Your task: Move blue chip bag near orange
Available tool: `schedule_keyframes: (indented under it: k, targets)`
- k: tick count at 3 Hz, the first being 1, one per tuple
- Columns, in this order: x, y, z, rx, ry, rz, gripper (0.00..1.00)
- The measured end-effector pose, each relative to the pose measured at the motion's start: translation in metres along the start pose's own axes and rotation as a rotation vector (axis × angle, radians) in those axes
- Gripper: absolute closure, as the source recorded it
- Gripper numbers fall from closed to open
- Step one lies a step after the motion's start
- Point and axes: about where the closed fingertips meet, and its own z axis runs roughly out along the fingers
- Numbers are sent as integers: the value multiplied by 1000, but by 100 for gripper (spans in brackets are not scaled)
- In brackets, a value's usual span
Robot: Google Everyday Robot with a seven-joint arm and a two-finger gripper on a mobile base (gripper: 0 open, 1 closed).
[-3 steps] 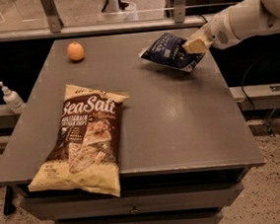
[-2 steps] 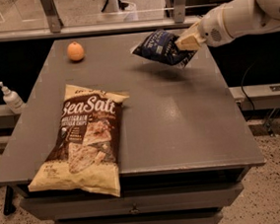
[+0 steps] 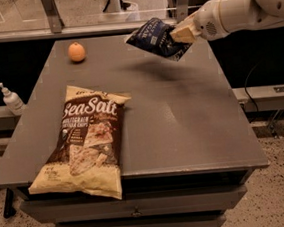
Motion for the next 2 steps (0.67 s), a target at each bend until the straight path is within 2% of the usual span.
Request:
schedule_keyframes:
  k: [1,2]
  targets:
    - [-2,-10,4,55,-15,6,100]
    - [-13,-39,21,156,-29,2,100]
